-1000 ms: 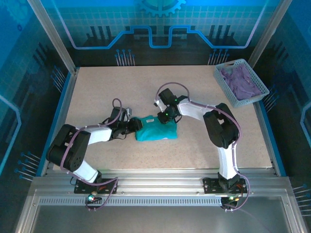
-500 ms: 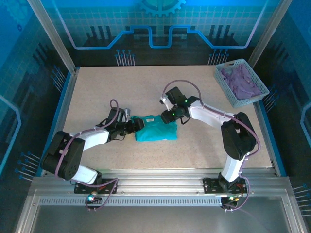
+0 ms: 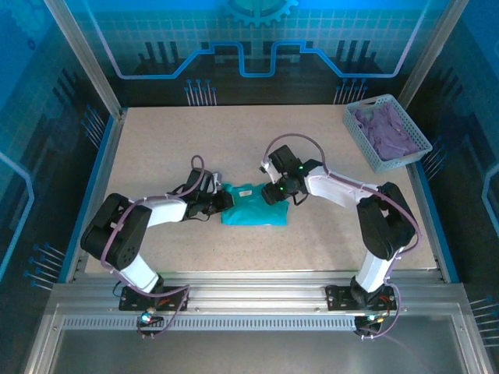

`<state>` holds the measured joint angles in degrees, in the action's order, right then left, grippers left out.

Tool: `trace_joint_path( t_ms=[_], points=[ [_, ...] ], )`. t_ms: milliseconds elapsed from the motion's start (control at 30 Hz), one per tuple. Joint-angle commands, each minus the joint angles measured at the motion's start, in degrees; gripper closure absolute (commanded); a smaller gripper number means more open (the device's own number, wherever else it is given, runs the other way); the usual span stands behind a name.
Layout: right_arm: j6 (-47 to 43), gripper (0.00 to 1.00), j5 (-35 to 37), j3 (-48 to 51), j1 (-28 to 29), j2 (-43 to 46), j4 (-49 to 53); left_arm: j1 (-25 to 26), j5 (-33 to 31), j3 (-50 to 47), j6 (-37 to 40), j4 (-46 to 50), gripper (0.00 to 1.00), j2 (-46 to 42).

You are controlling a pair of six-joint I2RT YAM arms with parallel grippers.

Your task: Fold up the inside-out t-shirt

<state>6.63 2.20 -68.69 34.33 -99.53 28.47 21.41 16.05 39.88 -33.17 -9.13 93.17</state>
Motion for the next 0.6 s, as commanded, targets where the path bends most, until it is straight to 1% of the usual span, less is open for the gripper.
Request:
trace_joint_path(
  t_ms=[0,67,133,233,300,400,567],
  points=[
    [0.93,0.48,0.07,1.07,-0.75,3.21,-0.15,-1.38,1.38,4.95,5.2,2.72,1.0,-0.14],
    [1.0,0.47,0.17,1.74,-1.08,4.75,-0.17,-3.99,0.16,7.04,8.02,7.71,1.0,-0.8],
    [1.04,0.47,-0.19,2.59,-1.68,6.69,-0.17,-6.72,-3.3,10.57,12.23,15.73,1.0,-1.31],
    [1.4,0.47,-0.99,3.98,-2.29,9.43,-0.86,-9.8,-12.13,18.25,20.0,27.52,1.0,-1.06],
    [1.54,0.46,-1.83,4.73,-2.59,10.93,-1.25,-11.43,-20.67,23.49,26.11,32.62,1.0,-0.01],
    [1.28,0.45,-3.24,5.47,-3.08,12.95,-1.74,-14.95,-32.55,30.74,34.09,35.89,1.0,3.49],
    [1.0,0.44,-5.61,6.99,-4.56,15.4,-2.47,-21.29,-49.57,40.72,50.12,33.08,1.0,12.95]
  ],
)
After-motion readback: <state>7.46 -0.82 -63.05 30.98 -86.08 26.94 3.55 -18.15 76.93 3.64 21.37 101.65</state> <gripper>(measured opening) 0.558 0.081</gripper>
